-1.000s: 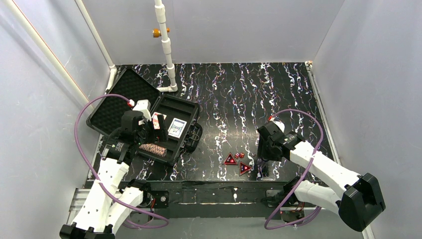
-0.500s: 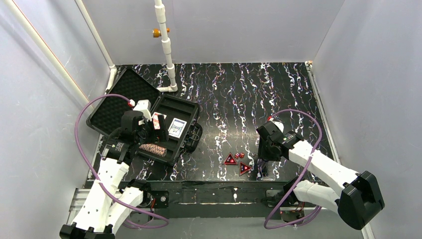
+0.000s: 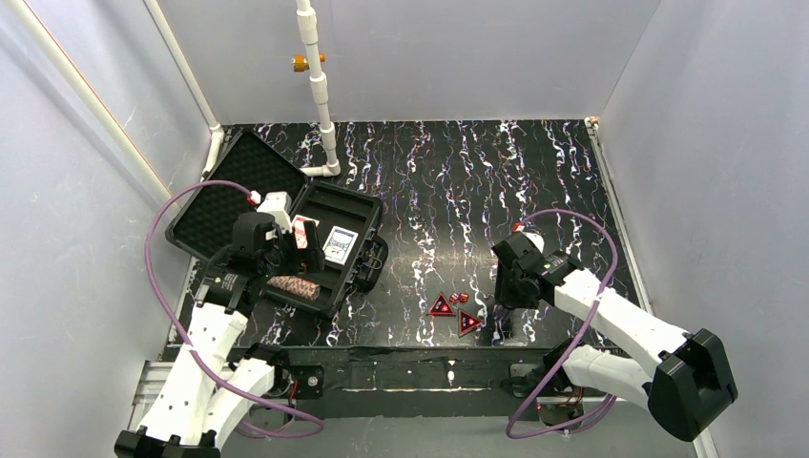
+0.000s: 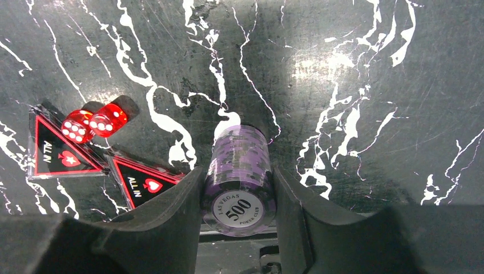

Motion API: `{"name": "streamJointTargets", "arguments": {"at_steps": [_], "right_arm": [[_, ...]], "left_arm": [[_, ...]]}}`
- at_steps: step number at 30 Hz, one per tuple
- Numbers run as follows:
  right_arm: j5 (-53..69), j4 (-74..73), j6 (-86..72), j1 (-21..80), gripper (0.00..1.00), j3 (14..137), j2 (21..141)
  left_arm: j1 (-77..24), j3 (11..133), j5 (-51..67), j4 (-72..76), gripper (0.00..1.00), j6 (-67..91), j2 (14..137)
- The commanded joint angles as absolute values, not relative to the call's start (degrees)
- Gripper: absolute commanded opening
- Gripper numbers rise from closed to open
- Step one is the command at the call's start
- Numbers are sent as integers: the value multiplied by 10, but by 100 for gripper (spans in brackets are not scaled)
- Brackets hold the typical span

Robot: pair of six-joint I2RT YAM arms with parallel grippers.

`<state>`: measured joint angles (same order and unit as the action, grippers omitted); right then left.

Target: Pack up texas hold em set

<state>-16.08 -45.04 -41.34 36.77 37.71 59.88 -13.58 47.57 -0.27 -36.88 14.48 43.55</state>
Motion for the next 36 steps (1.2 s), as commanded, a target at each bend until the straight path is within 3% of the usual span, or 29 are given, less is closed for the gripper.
{"name": "streamJointTargets", "arguments": {"at_steps": [1,8,13,21,36], "right_arm": [[-155,-452,-397,369,1,434,581],[-140,-434,-358,369,1,510,578],[-65,-347,-345,369,1,516,564],[65,-131,-407,369,1,490,546],[88,154,-492,369,1,441,553]], "left_arm": [[-134,475,28,-368,97,133,428],[-134,459,75,-342,98,129,373],[-134,456,56,-340,97,180,363],[-134,438,139,-327,92,431,352],[-137,410,224,-194,91,708,366]]}}
